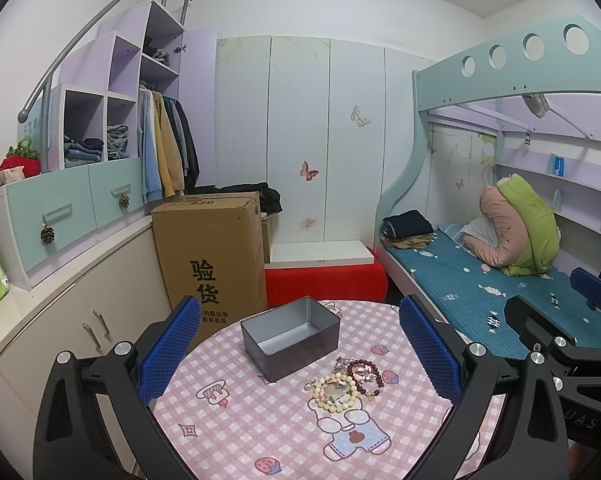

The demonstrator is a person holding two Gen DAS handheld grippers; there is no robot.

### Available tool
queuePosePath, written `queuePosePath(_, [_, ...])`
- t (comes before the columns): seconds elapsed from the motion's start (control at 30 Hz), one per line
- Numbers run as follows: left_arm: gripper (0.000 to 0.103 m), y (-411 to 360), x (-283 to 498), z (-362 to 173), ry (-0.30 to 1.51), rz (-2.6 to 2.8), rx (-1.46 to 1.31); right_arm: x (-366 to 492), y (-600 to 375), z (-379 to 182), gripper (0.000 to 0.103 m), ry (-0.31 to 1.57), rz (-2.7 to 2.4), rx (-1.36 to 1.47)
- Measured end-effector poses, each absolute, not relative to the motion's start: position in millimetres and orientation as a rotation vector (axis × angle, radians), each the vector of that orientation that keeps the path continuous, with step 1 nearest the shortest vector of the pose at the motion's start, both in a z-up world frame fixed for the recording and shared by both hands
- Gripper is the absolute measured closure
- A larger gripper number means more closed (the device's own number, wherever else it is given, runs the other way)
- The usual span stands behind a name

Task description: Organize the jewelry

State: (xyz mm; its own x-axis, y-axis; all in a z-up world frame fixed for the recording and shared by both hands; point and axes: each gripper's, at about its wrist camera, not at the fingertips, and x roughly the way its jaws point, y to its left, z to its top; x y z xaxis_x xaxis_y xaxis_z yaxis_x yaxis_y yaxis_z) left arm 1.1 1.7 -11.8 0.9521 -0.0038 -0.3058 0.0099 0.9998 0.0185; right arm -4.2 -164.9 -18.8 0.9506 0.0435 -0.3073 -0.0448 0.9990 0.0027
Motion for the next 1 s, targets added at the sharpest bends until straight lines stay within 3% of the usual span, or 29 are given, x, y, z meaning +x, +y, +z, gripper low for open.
queuePosePath(1.0, [0.006,-1.8,2.8,-13.6,0.315,-0.007,0.02,-3.6,-165.5,-20.6,0.007,0.314,0.046,-0.001])
